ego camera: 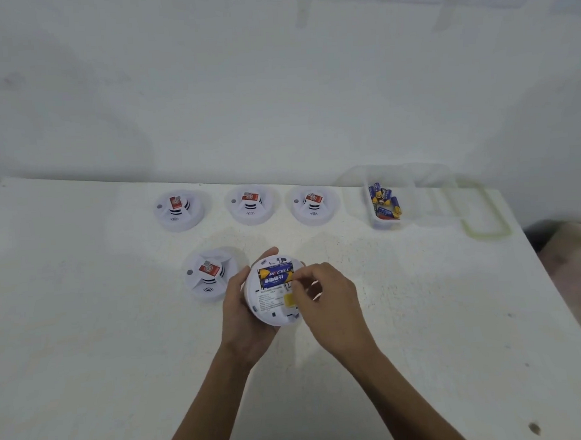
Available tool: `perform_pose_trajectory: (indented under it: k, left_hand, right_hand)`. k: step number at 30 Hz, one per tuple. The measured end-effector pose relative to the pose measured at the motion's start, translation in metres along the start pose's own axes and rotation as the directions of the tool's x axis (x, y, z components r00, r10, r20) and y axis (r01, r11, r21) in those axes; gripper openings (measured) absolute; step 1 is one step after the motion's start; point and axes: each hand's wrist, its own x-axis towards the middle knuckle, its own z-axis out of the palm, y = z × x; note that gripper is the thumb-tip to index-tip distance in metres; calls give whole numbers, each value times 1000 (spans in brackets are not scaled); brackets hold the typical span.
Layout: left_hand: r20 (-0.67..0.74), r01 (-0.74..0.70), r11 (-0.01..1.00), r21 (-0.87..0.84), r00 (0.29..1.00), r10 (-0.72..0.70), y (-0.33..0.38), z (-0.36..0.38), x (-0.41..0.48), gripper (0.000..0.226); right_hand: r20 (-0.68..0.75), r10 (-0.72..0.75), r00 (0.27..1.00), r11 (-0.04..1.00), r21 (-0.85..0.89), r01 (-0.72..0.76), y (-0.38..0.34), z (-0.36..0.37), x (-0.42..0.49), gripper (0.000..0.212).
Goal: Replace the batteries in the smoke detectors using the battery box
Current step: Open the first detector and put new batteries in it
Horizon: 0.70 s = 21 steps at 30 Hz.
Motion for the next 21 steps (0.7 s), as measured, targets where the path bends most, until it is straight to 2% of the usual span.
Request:
perform_pose_trajectory:
  k: [3,7,10,13,17,21]
  left_hand:
    - [8,-19,997,77,1000,18,-1,2,0,67]
    - [-5,-54,990,128,998,55,-2,5,2,64]
    - [-27,-75,985,156,996,80,-4,7,2,58]
    - [-62,-68,976,206,995,83,-3,11,1,37]
    - [-43,-41,976,214,998,51,2,15,1,44]
    - [-52,-48,974,221,997,60,1,16,3,41]
  right_hand:
    - [7,120,993,988,96,-120,0,1,2,9]
    - [49,203,978,958,198,-209,-4,0,4,10]
    - [62,211,976,947,235,-220,-10,-1,2,6]
    - [61,178,982,973,136,-185,-15,8,-4,19]
    - [14,184,983,969,163,-184,-17,4,1,20]
    - [-25,235,972,944,242,-222,-17,-2,9,22]
